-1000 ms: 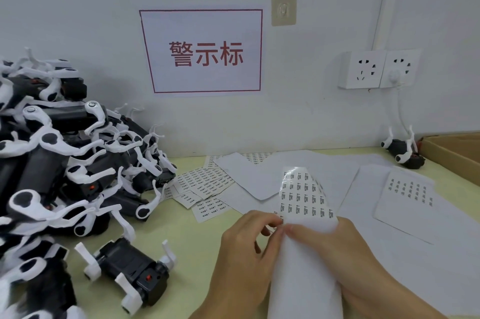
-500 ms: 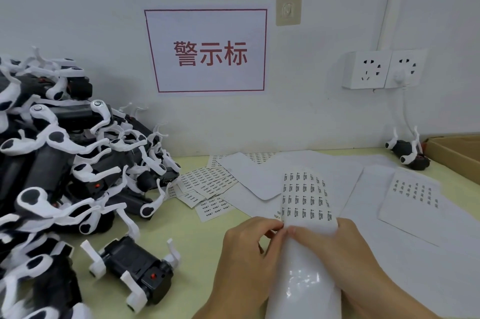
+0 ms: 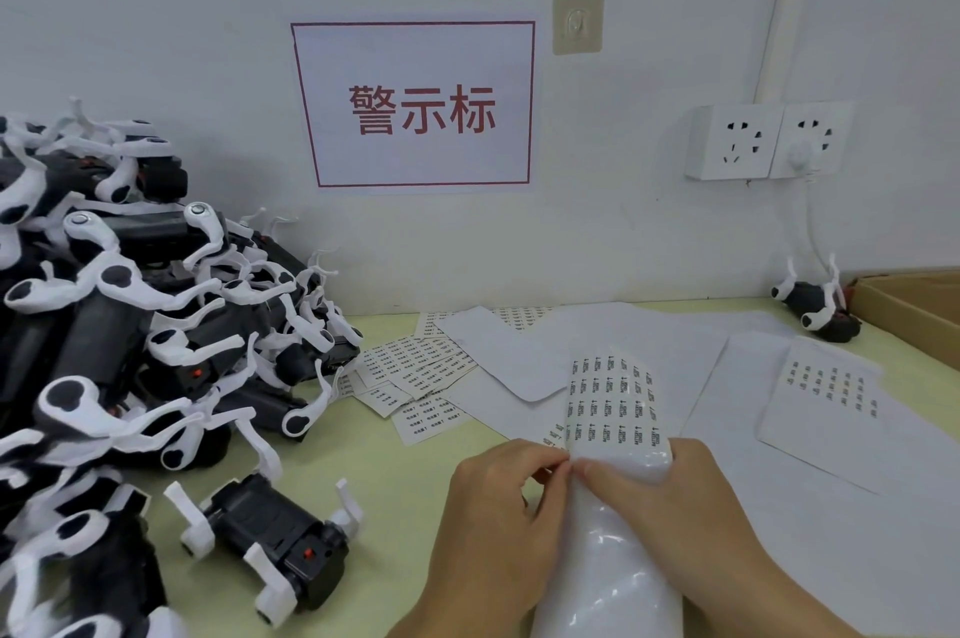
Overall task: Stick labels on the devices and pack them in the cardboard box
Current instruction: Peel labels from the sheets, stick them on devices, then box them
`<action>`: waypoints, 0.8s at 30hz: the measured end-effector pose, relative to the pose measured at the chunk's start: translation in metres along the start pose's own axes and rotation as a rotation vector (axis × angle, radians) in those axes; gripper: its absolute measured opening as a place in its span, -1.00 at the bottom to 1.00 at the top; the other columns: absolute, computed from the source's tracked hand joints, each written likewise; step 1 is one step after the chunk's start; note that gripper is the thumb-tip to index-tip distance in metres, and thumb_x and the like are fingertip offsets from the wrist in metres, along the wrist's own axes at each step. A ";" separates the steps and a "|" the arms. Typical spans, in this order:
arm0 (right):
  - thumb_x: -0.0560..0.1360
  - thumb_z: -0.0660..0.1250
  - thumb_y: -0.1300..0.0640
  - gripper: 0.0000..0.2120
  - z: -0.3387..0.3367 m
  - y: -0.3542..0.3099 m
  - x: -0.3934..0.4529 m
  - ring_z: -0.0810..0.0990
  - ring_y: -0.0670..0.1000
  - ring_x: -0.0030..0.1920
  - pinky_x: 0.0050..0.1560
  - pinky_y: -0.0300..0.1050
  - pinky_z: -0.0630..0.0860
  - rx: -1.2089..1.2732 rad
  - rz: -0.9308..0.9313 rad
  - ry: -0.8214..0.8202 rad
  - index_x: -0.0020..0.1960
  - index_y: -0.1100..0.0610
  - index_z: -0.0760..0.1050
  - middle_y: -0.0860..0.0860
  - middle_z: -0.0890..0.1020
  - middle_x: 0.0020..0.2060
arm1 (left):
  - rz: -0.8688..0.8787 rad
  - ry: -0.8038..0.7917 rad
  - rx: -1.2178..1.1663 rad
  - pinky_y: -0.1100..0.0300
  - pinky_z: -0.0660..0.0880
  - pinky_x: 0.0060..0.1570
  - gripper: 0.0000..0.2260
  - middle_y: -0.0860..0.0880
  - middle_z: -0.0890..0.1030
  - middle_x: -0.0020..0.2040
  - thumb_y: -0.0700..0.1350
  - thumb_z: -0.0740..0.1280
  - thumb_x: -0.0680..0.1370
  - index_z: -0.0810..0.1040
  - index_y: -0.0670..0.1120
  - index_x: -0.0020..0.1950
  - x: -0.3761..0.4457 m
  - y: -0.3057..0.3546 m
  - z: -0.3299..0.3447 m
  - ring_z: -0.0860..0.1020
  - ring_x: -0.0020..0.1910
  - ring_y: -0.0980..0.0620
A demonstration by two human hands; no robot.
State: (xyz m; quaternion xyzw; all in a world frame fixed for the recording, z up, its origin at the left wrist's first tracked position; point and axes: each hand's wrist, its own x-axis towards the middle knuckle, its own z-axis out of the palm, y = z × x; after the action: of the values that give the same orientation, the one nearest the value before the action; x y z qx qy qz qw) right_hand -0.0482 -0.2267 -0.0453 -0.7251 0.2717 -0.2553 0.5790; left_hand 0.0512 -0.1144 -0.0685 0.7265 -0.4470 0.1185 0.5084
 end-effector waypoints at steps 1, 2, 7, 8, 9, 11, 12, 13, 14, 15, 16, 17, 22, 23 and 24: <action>0.38 0.49 0.13 -0.90 0.000 0.000 0.000 0.71 0.00 -0.29 -0.36 -0.25 0.56 0.002 0.004 0.002 -0.22 -0.08 0.68 -0.01 0.71 -0.35 | 0.001 0.001 0.003 0.37 0.46 -0.31 -0.85 0.16 0.68 -0.22 -0.10 0.36 0.49 0.73 -0.04 -0.11 0.000 0.000 0.000 0.58 -0.22 0.23; 0.38 0.50 0.12 -0.91 0.000 0.000 0.001 0.71 0.01 -0.29 -0.34 -0.21 0.58 0.003 0.011 0.004 -0.22 -0.07 0.68 0.00 0.71 -0.35 | -0.003 0.004 0.003 0.39 0.46 -0.32 -0.86 0.16 0.68 -0.23 -0.10 0.36 0.49 0.73 -0.04 -0.12 0.000 0.001 0.000 0.58 -0.23 0.23; 0.39 0.50 0.11 -0.92 0.000 0.000 0.001 0.72 0.02 -0.29 -0.23 -0.07 0.65 0.010 0.046 0.002 -0.20 -0.07 0.68 0.01 0.72 -0.33 | -0.100 0.022 -0.071 0.47 0.37 -0.35 -0.88 0.23 0.65 -0.22 -0.09 0.36 0.47 0.70 0.00 -0.16 0.002 0.003 -0.001 0.58 -0.25 0.23; 0.39 0.50 0.11 -0.92 0.000 0.000 0.001 0.72 0.03 -0.29 -0.20 -0.03 0.66 0.011 0.052 0.001 -0.19 -0.06 0.68 0.02 0.72 -0.32 | -0.116 0.021 -0.084 0.47 0.37 -0.35 -0.89 0.24 0.64 -0.23 -0.09 0.36 0.47 0.69 0.01 -0.18 0.002 0.003 -0.001 0.59 -0.24 0.22; 0.39 0.50 0.12 -0.90 0.000 0.001 0.001 0.72 0.02 -0.28 -0.18 -0.01 0.66 0.011 0.052 0.000 -0.18 -0.09 0.68 0.01 0.72 -0.31 | -0.127 0.020 -0.092 0.47 0.36 -0.35 -0.90 0.23 0.64 -0.24 -0.12 0.38 0.48 0.67 0.02 -0.19 0.003 0.003 -0.001 0.59 -0.23 0.21; 0.40 0.50 0.12 -0.83 -0.001 0.000 0.000 0.72 -0.03 -0.28 -0.16 -0.03 0.67 0.024 0.046 -0.005 -0.18 -0.17 0.68 -0.04 0.73 -0.30 | -0.143 0.012 -0.095 0.46 0.36 -0.36 -0.87 0.21 0.64 -0.24 -0.20 0.41 0.51 0.65 0.01 -0.19 0.004 0.002 -0.002 0.59 -0.22 0.18; 0.40 0.51 0.12 -0.81 0.000 -0.001 0.000 0.72 -0.05 -0.28 -0.16 -0.05 0.67 0.031 0.047 -0.009 -0.18 -0.20 0.67 -0.05 0.73 -0.30 | -0.152 0.009 -0.098 0.45 0.35 -0.36 -0.84 0.20 0.63 -0.25 -0.23 0.41 0.53 0.64 0.00 -0.19 0.004 0.001 -0.002 0.59 -0.22 0.17; 0.40 0.51 0.12 -0.80 -0.001 -0.001 0.000 0.72 -0.07 -0.28 -0.19 -0.10 0.65 0.032 0.051 -0.011 -0.19 -0.21 0.67 -0.07 0.73 -0.30 | -0.165 0.008 -0.109 0.44 0.35 -0.36 -0.83 0.19 0.63 -0.25 -0.24 0.41 0.54 0.63 0.00 -0.18 0.004 0.000 -0.002 0.59 -0.23 0.16; 0.39 0.51 0.11 -0.82 -0.001 -0.001 0.000 0.72 -0.09 -0.29 -0.25 -0.16 0.62 0.030 0.058 -0.010 -0.20 -0.20 0.68 -0.09 0.73 -0.31 | -0.181 0.008 -0.122 0.42 0.36 -0.37 -0.82 0.18 0.63 -0.26 -0.25 0.40 0.55 0.62 0.01 -0.18 0.004 0.000 -0.002 0.58 -0.24 0.15; 0.39 0.51 0.10 -0.87 -0.001 -0.001 0.001 0.71 -0.11 -0.30 -0.31 -0.23 0.59 0.029 0.068 -0.006 -0.22 -0.15 0.70 -0.10 0.73 -0.31 | -0.201 0.011 -0.136 0.40 0.36 -0.38 -0.81 0.18 0.63 -0.27 -0.24 0.40 0.56 0.61 0.03 -0.19 0.004 0.000 -0.002 0.58 -0.25 0.15; 0.39 0.52 0.10 -0.93 -0.002 0.000 0.002 0.71 -0.12 -0.31 -0.36 -0.28 0.56 0.030 0.081 -0.003 -0.23 -0.07 0.71 -0.11 0.73 -0.31 | -0.219 0.016 -0.148 0.38 0.37 -0.38 -0.79 0.17 0.63 -0.28 -0.24 0.39 0.56 0.60 0.05 -0.20 0.004 0.000 -0.002 0.58 -0.26 0.14; 0.39 0.53 0.10 -0.96 -0.003 0.000 0.002 0.71 -0.13 -0.31 -0.38 -0.31 0.54 0.028 0.093 -0.005 -0.23 -0.02 0.70 -0.12 0.73 -0.31 | -0.234 0.021 -0.155 0.38 0.37 -0.39 -0.77 0.17 0.63 -0.28 -0.23 0.39 0.56 0.59 0.07 -0.21 0.004 0.000 -0.002 0.58 -0.26 0.13; 0.40 0.53 0.10 -0.96 -0.005 0.001 0.004 0.71 -0.10 -0.30 -0.37 -0.28 0.53 0.015 0.104 -0.022 -0.19 0.04 0.69 -0.09 0.73 -0.31 | -0.308 0.042 -0.216 0.40 0.38 -0.38 -0.79 0.16 0.65 -0.27 -0.21 0.40 0.56 0.61 0.06 -0.21 0.005 0.000 -0.003 0.59 -0.24 0.16; 0.40 0.53 0.10 -0.95 -0.005 0.000 0.004 0.71 -0.11 -0.29 -0.34 -0.26 0.53 0.018 0.102 -0.021 -0.16 0.03 0.68 -0.10 0.73 -0.30 | -0.318 0.046 -0.227 0.40 0.39 -0.38 -0.80 0.15 0.65 -0.27 -0.21 0.40 0.56 0.61 0.06 -0.21 0.006 0.000 -0.003 0.59 -0.25 0.16; 0.40 0.53 0.10 -0.93 -0.005 0.000 0.005 0.71 -0.12 -0.28 -0.32 -0.25 0.54 0.022 0.098 -0.017 -0.13 0.02 0.68 -0.11 0.73 -0.28 | -0.322 0.048 -0.230 0.40 0.39 -0.38 -0.80 0.15 0.65 -0.28 -0.20 0.40 0.56 0.60 0.06 -0.21 0.006 -0.001 -0.003 0.58 -0.27 0.17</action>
State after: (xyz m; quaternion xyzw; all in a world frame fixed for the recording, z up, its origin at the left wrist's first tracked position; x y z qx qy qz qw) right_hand -0.0480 -0.2335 -0.0445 -0.7068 0.2991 -0.2234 0.6008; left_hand 0.0558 -0.1147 -0.0638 0.7227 -0.3231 0.0011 0.6110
